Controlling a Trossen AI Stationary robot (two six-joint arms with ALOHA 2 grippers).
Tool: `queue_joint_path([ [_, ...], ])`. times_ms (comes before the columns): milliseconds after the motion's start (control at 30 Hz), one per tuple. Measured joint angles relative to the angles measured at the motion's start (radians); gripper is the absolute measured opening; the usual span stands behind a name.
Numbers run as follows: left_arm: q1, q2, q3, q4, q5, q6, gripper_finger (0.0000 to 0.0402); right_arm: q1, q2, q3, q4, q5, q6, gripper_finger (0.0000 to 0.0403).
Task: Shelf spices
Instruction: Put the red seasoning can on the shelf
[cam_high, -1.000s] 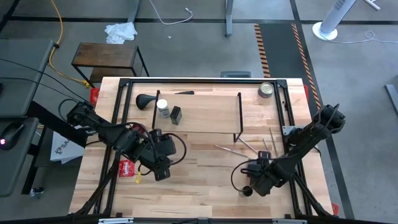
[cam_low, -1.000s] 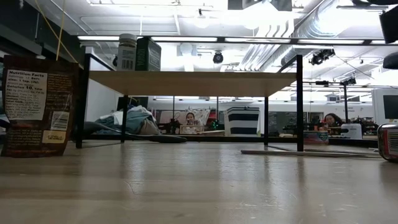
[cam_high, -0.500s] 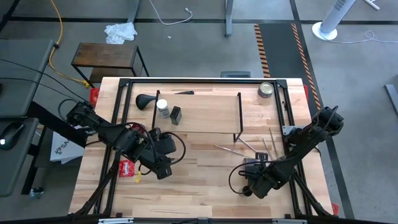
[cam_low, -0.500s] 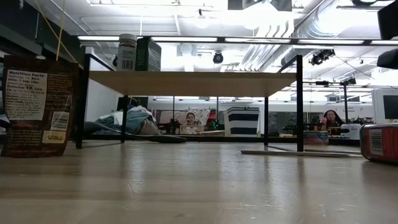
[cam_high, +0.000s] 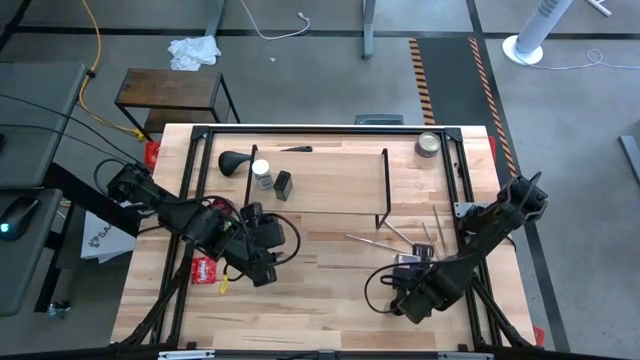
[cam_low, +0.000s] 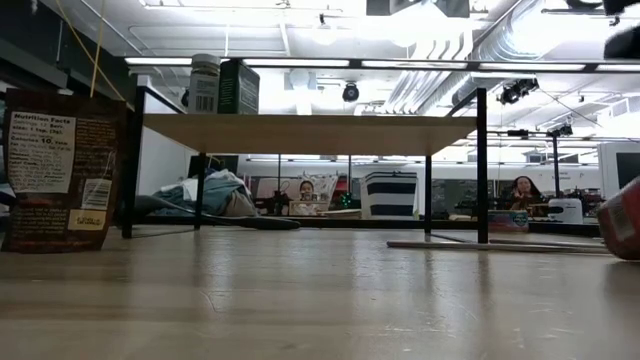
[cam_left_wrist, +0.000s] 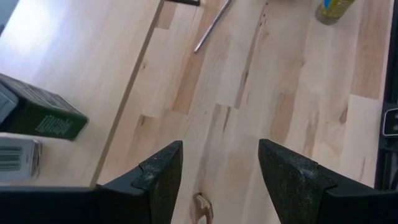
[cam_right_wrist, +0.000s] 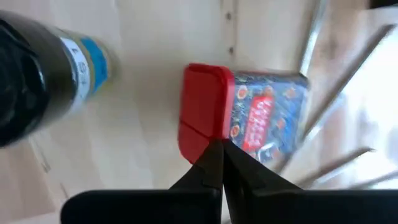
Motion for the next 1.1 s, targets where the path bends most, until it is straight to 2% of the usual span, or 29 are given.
queue_joint_path([
  [167, 0.000, 0.000, 0.004, 0.004, -0.007, 0.017, 0.0204, -0.008, -0.020, 0.091, -0.060, 0.032, 0.001, 0.0002],
  [367, 0.000, 0.000, 0.004, 0.025, -0.020, 0.062, 0.0204, -0.035, -0.068, 0.220, -0.172, 0.122, 0.014, 0.0001],
  [567, 0.007, 0.000, 0.004, 0.075, -0.057, 0.094, 0.0204, -0.062, -0.102, 0.229, -0.198, 0.190, 0.097, 0.0000],
  [600, 0.009, 0.000, 0.004, 0.092, -0.060, 0.093, 0.0204, -0.071, -0.102, 0.215, -0.187, 0.174, 0.106, 0.0000],
  [667, 0.013, 0.000, -0.002, 0.153, -0.070, 0.095, 0.0204, -0.102, -0.104, 0.149, -0.142, 0.071, 0.125, 0.0000],
  [733, 0.015, -0.001, -0.027, 0.264, -0.063, 0.147, 0.0204, -0.131, -0.107, 0.036, -0.021, -0.079, 0.115, 0.0000],
  [833, 0.029, 0.007, -0.079, 0.437, -0.013, 0.240, 0.0204, -0.161, -0.137, -0.116, 0.139, -0.187, 0.161, 0.0000],
  [900, 0.038, 0.021, -0.112, 0.507, 0.017, 0.246, 0.0200, -0.174, -0.178, -0.174, 0.177, -0.199, 0.234, 0.0000],
  [1000, 0.047, 0.053, -0.142, 0.537, 0.040, 0.194, 0.0186, -0.172, -0.261, -0.232, 0.139, -0.176, 0.358, 0.0000],
  [1100, 0.044, 0.085, -0.179, 0.549, 0.040, 0.155, 0.0162, -0.150, -0.367, -0.312, 0.145, -0.233, 0.481, 0.0000],
])
